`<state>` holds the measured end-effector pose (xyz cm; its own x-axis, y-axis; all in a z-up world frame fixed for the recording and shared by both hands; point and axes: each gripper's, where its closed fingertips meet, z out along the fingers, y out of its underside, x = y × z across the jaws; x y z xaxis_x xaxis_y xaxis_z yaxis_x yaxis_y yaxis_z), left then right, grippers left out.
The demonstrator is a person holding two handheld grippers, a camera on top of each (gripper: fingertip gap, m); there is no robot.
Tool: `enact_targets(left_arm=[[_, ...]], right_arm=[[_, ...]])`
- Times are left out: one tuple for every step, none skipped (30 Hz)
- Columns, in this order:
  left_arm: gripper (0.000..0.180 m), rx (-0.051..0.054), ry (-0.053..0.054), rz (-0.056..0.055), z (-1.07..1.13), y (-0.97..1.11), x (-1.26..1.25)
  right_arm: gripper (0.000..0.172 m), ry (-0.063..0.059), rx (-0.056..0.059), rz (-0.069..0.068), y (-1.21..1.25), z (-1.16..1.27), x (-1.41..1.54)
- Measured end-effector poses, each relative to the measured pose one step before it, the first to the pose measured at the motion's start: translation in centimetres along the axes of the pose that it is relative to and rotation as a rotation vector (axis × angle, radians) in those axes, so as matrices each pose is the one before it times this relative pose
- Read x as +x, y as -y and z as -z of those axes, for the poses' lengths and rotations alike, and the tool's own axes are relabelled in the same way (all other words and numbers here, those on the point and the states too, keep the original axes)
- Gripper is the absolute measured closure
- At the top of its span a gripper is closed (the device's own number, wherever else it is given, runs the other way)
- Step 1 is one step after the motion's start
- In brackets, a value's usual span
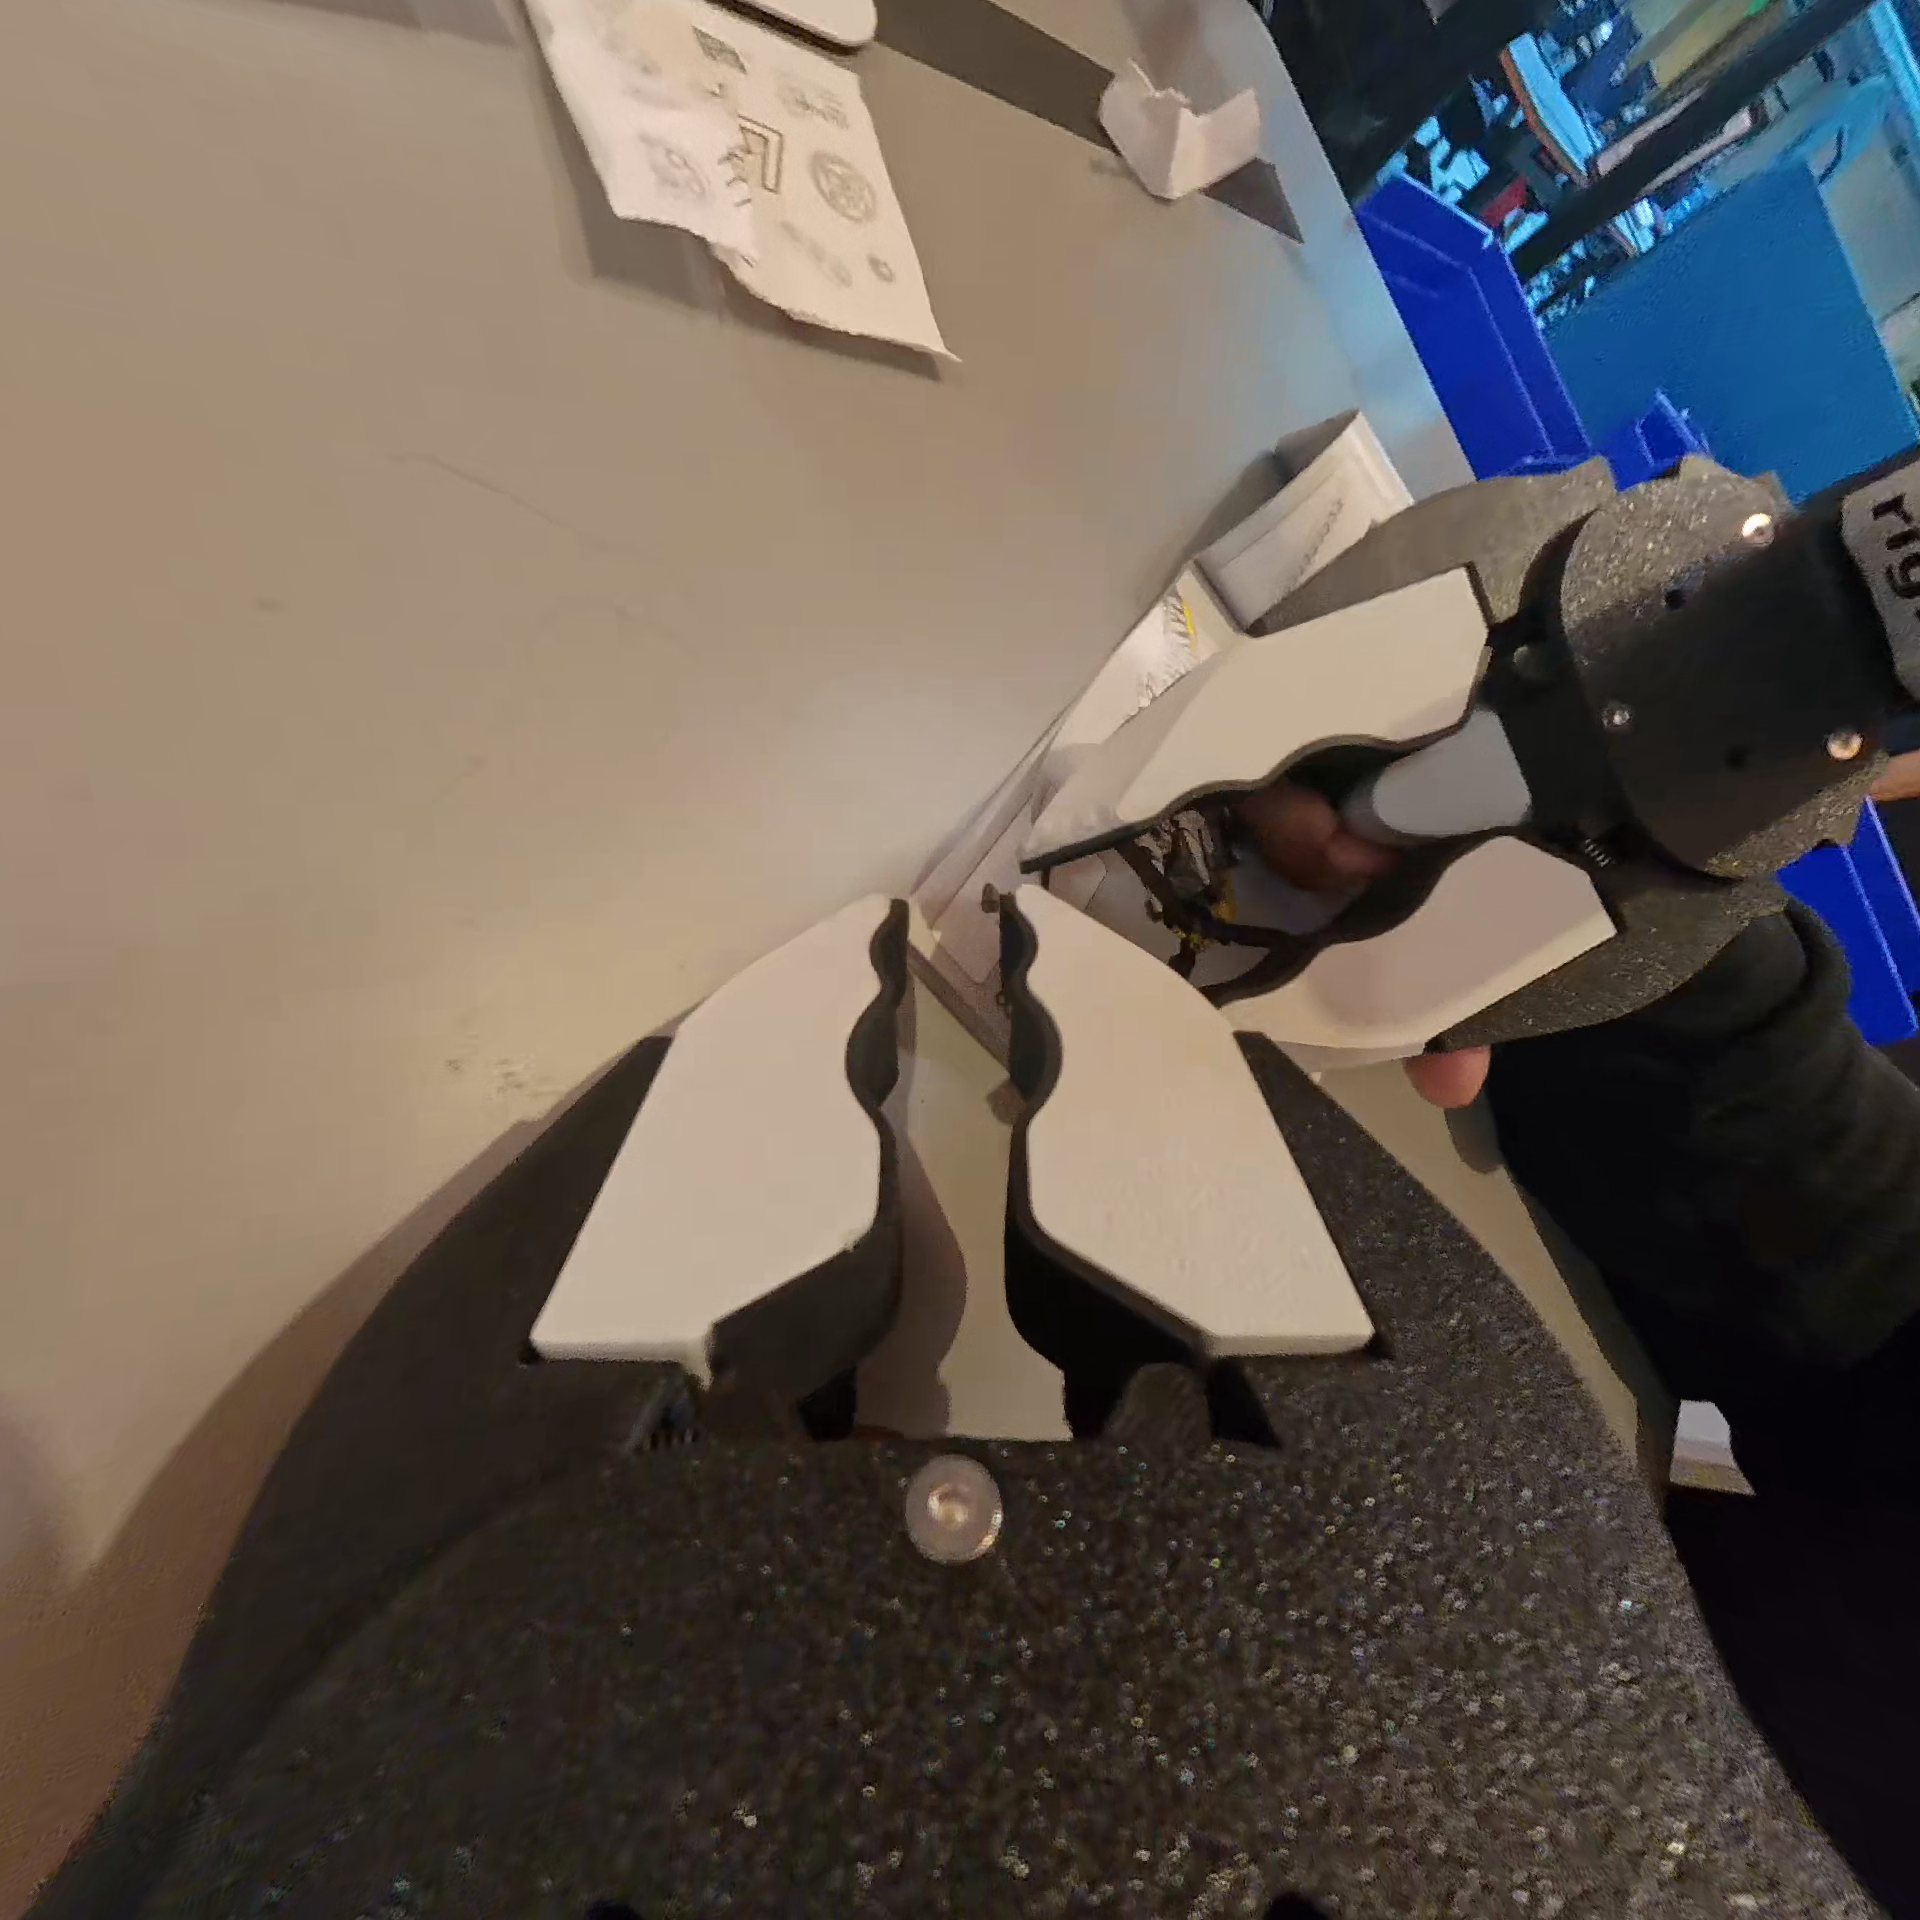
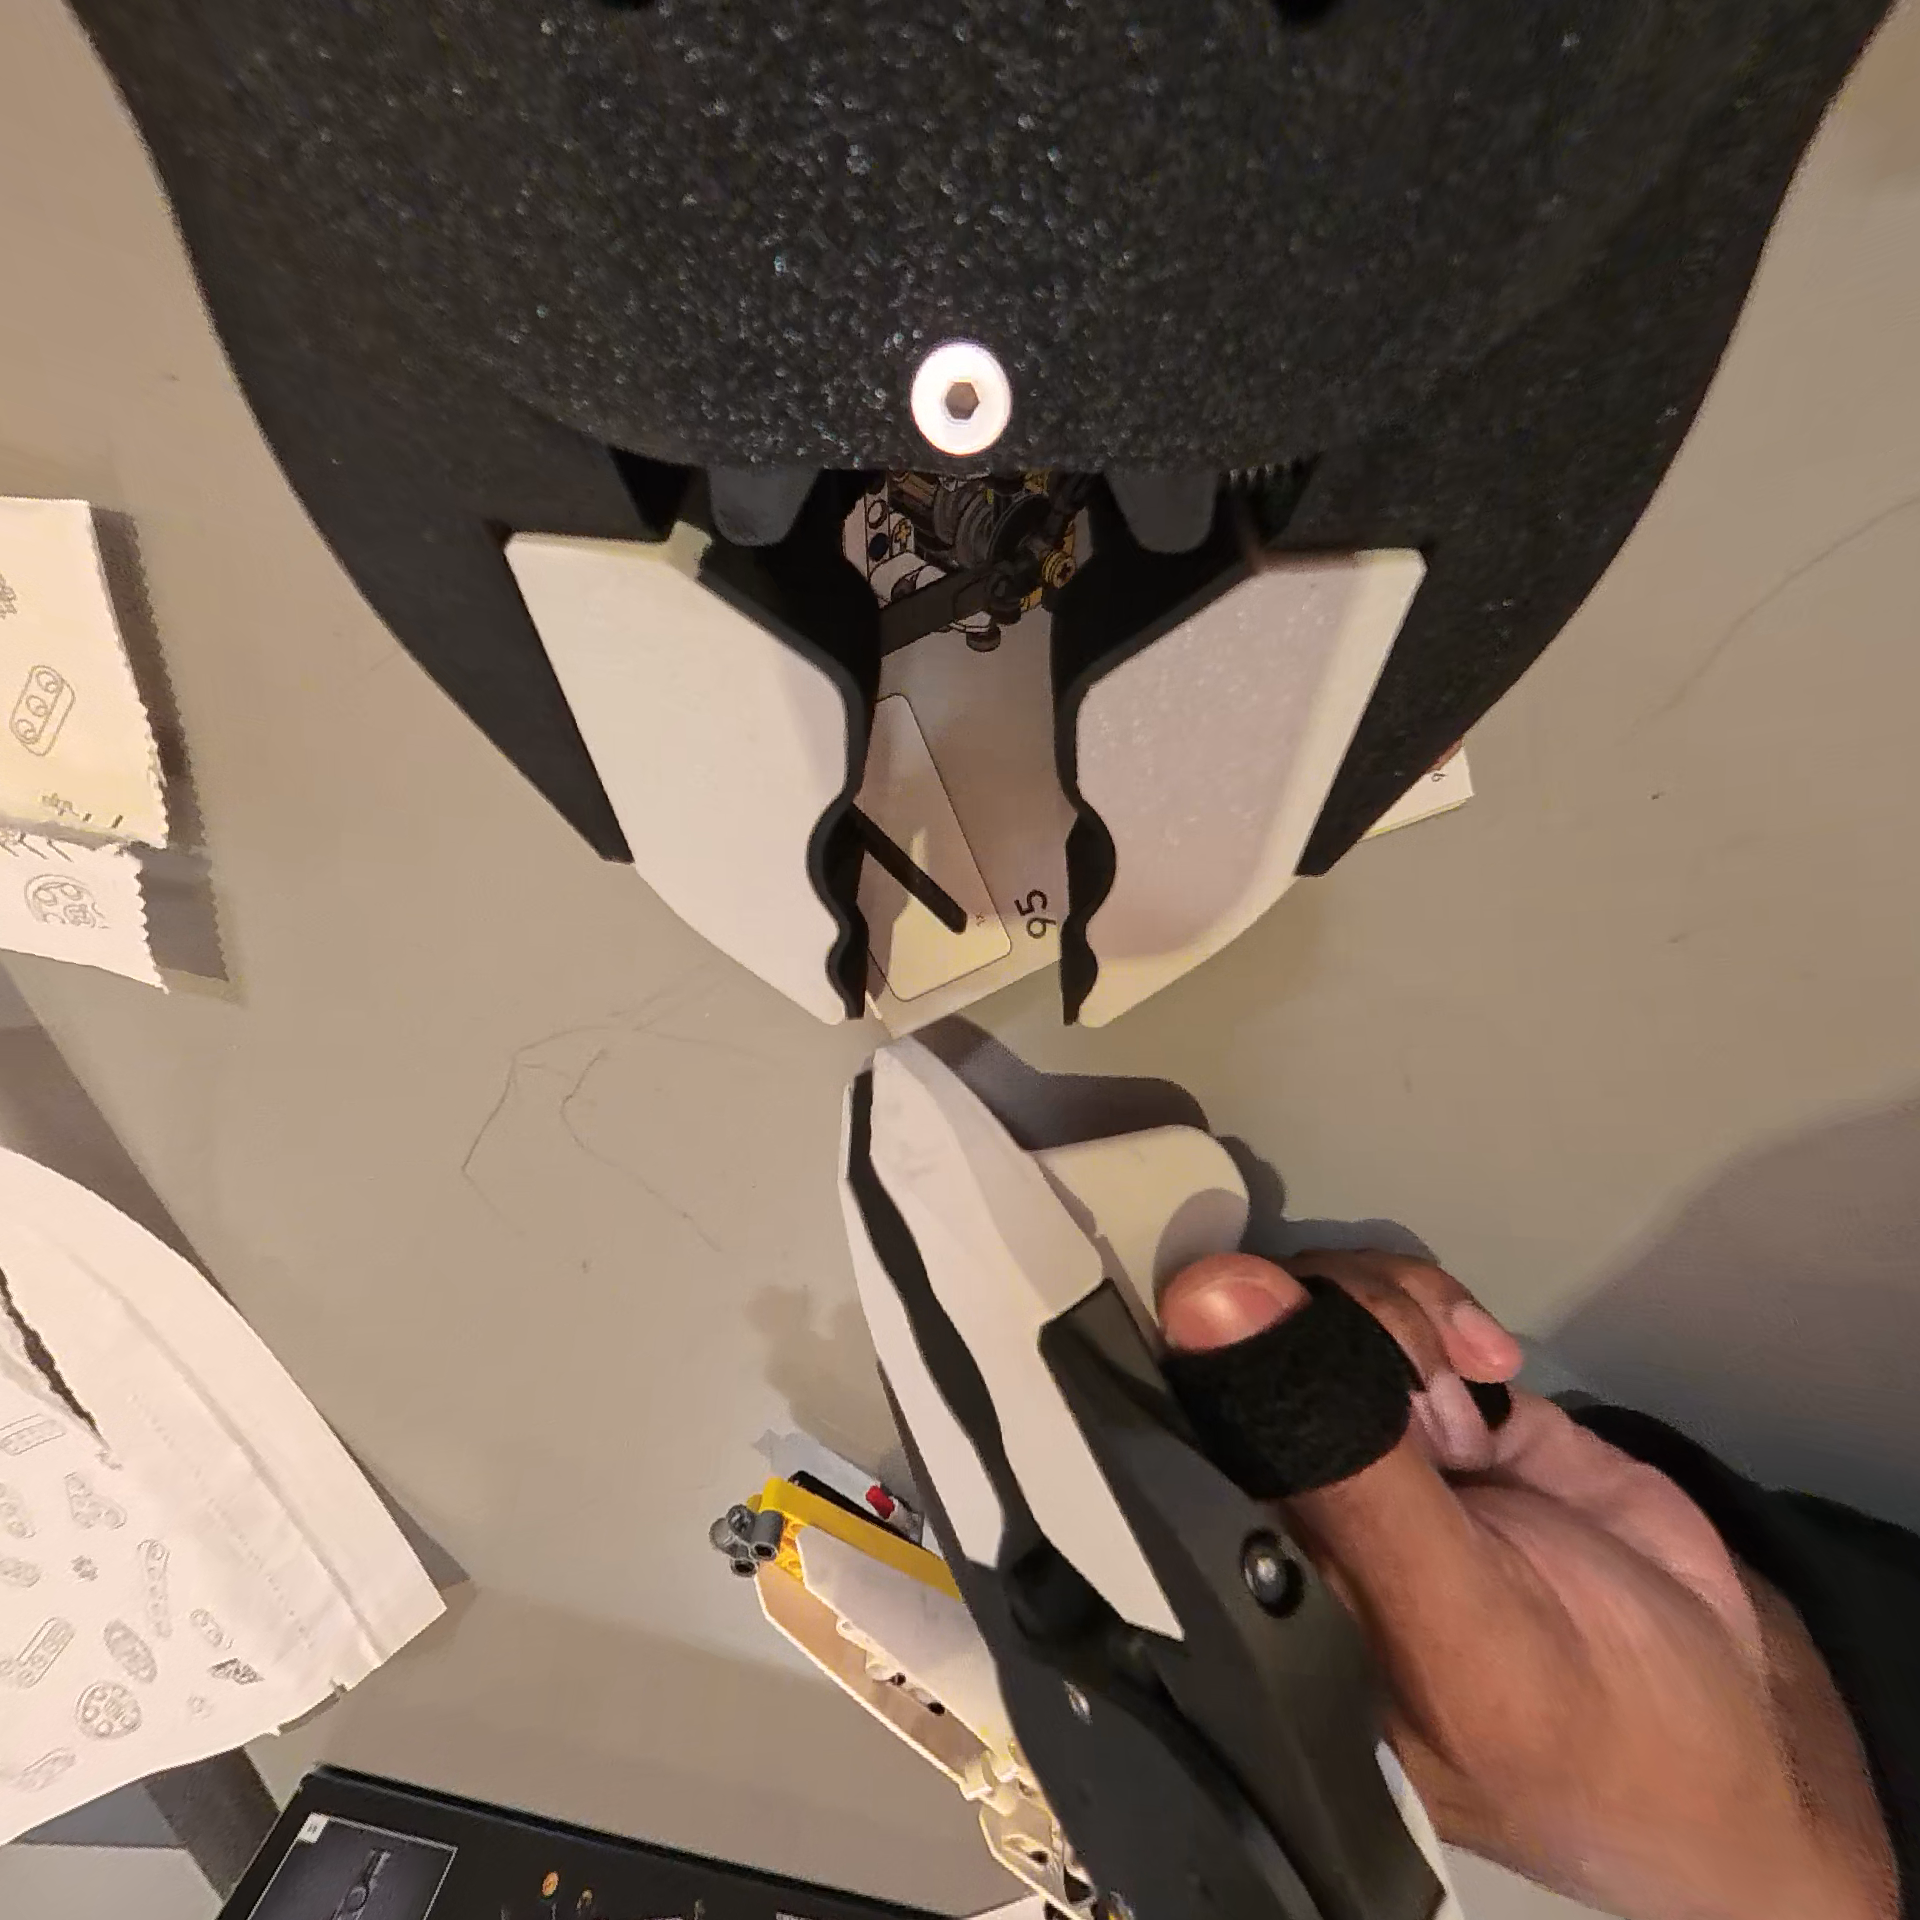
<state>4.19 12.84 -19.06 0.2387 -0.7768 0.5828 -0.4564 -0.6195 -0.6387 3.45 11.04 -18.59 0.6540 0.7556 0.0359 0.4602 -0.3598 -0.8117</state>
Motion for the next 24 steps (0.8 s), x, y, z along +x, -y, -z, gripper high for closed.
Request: enact_targets(left_arm=[[0.162, -0.0092, 0.0055, -0.0063, -0.095, -0.115, -0.034], [0.162, 0.0003, 0.0077, -0.0041, -0.028, -0.007, -0.077], [0.162, 0.004, 0.0011, -0.0029, 0.01, 0.05, 0.02], [0.162, -0.0004, -0.0013, -0.0044, -0.016, -0.003, 0.035], [0.162, -0.0032, -0.0021, -0.0033, -0.016, -0.047, 0.045], [0.162, -0.002, -0.0016, -0.0021, -0.007, -0.041, 0.042], [0.162, -0.0012, -0.0016, -0.0016, 0.003, -0.017, 0.033], [0.162, -0.0027, -0.0027, -0.0035, -0.012, -0.05, 0.056], [0.163, -0.0054, -0.0052, -0.0072, -0.034, -0.08, 0.111], [0.163, -0.0087, -0.0042, -0.0095, -0.051, -0.125, 0.123], [0.163, -0.0065, -0.0022, -0.0097, -0.061, -0.111, 0.109], [0.164, -0.0063, -0.001, -0.0103, -0.053, -0.092, 0.1], [0.164, -0.0058, 0.0002, -0.0096, -0.06, -0.085, 0.075], [0.165, -0.0045, 0.0003, -0.0089, -0.052, -0.07, 0.067], [0.165, -0.0037, -0.0002, -0.0091, -0.044, -0.057, 0.075], [0.165, -0.0032, -0.0005, -0.0083, -0.031, -0.06, 0.082], [0.165, -0.004, -0.0014, -0.009, -0.038, -0.058, 0.106], [0.166, -0.0038, -0.0029, -0.0106, -0.034, -0.069, 0.129], [0.166, -0.0054, -0.0032, -0.0113, -0.042, -0.081, 0.14], [0.166, -0.0066, -0.0014, -0.0115, -0.049, -0.101, 0.12], [0.166, -0.0053, 0.0009, -0.0115, -0.059, -0.081, 0.09], [0.166, -0.0049, 0.0008, -0.013, -0.055, -0.074, 0.116], [0.165, -0.0049, 0.0013, -0.0151, -0.056, -0.061, 0.124], [0.166, -0.0065, -0.0004, -0.0178, -0.065, -0.08, 0.154]], right_arm=[[0.136, 0.0018, 0.0033, -0.0015, 0.004, 0.047, -0.004], [0.136, 0.0013, 0.003, -0.001, 0.021, 0.02, 0.002], [0.136, 0.0005, 0.0022, -0.0005, 0.02, 0.014, 0.003], [0.136, 0.0003, 0.0004, -0.0001, 0.005, -0.003, -0.005], [0.136, -0.0002, -0.0001, 0.0007, -0.008, -0.006, -0.007], [0.136, -0.0007, 0.001, 0.0012, 0.01, -0.002, -0.004], [0.136, -0.0004, 0.0015, 0.0004, 0.008, 0.006, 0.0], [0.136, -0.0005, 0.0021, -0.0007, 0.019, 0.014, 0.015], [0.136, 0.0, 0.0031, -0.0009, 0.035, 0.019, 0.013], [0.136, 0.0006, 0.0036, -0.0006, 0.046, 0.027, 0.0], [0.136, -0.0007, 0.0042, -0.0002, 0.046, 0.034, 0.018], [0.136, -0.0022, 0.005, 0.0009, 0.079, 0.033, 0.026], [0.135, -0.0047, 0.0051, 0.0014, 0.095, 0.049, 0.042], [0.132, -0.0079, 0.004, 0.0017, 0.14, 0.06, 0.061], [0.13, -0.013, 0.003, 0.0018, 0.161, 0.112, 0.081], [0.129, -0.0173, 0.0014, 0.0007, 0.205, 0.18, 0.064], [0.127, -0.0203, -0.0029, -0.0007, 0.164, 0.237, 0.011], [0.126, -0.0247, -0.0103, -0.0001, 0.016, 0.319, -0.048], [0.125, -0.0321, -0.0188, 0.0037, -0.187, 0.393, -0.061], [0.124, -0.0395, -0.024, 0.0108, -0.356, 0.457, -0.083], [0.123, -0.0393, -0.024, 0.0203, -0.479, 0.5, -0.207], [0.122, -0.0363, -0.0198, 0.0279, -0.508, 0.535, -0.337], [0.122, -0.033, -0.009, 0.0272, -0.439, 0.557, -0.44], [0.123, -0.0231, 0.0001, 0.0171, -0.383, 0.514, -0.543]])
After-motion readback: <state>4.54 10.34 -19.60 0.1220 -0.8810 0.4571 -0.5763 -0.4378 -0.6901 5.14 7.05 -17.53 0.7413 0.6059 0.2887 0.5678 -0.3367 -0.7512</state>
